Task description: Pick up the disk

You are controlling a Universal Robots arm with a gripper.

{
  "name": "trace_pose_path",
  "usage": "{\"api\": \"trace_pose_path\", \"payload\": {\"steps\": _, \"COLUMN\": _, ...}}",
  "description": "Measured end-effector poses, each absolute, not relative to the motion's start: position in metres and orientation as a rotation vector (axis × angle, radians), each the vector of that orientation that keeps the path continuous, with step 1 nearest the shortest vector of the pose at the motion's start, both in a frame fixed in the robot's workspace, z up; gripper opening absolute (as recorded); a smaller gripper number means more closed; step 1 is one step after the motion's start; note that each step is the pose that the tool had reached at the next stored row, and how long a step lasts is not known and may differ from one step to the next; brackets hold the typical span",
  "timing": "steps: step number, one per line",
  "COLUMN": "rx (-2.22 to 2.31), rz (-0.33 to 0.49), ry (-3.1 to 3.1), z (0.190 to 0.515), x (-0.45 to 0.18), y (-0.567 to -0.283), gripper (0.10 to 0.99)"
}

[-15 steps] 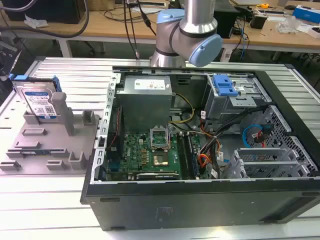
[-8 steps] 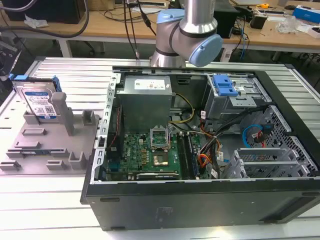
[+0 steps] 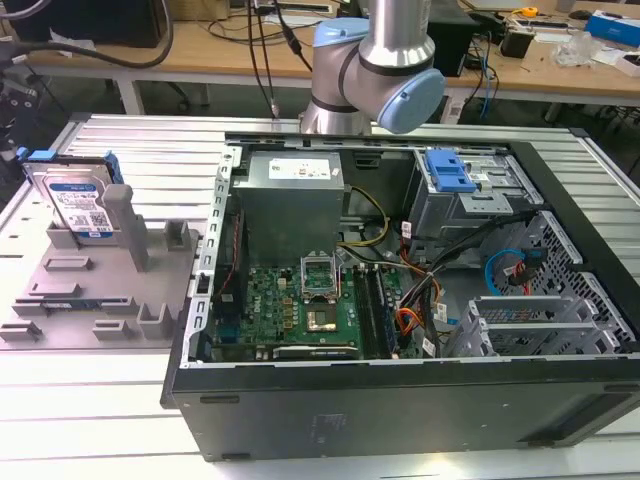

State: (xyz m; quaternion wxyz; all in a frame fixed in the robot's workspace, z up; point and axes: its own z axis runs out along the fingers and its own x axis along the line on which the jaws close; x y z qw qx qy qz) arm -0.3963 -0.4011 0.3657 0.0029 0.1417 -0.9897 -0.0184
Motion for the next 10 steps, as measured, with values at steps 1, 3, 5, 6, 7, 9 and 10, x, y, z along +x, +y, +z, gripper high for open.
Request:
{"api": "trace_pose_path", "payload": {"steps": 1, "rx": 0.492, "rz": -0.058, "ry": -3.096, "z": 0.3654, "x": -0.3963, "y": -0.4011, "gripper": 0.106}}
{"api": "trace_pose_path", "payload": {"steps": 3, "rx": 0.557, "rz": -0.057, "ry": -3.084, "z": 0.365, "x": -0.3963, "y": -0.4011, "gripper": 0.106}}
{"api": "trace_pose_path", "payload": {"steps": 5, "rx": 0.616, "rz": -0.057, "ry": -3.072, "z": 0.3645, "x": -0.3963, "y": -0.4011, "gripper": 0.106}}
{"api": "trace_pose_path", "payload": {"steps": 6, "rx": 0.67, "rz": -0.057, "ry": -3.06, "z": 0.3641, "x": -0.3963, "y": -0.4011, "gripper": 0.106}}
{"api": "trace_pose_path", "payload": {"steps": 7, "rx": 0.717, "rz": -0.057, "ry": -3.049, "z": 0.3638, "x": -0.3963, "y": -0.4011, "gripper": 0.106}}
{"api": "trace_pose_path", "payload": {"steps": 9, "rx": 0.846, "rz": -0.056, "ry": -3.014, "z": 0.3633, "x": -0.3964, "y": -0.4011, "gripper": 0.106}}
{"api": "trace_pose_path", "payload": {"steps": 10, "rx": 0.909, "rz": -0.056, "ry": -2.995, "z": 0.3631, "x": -0.3963, "y": -0.4012, "gripper": 0.106}}
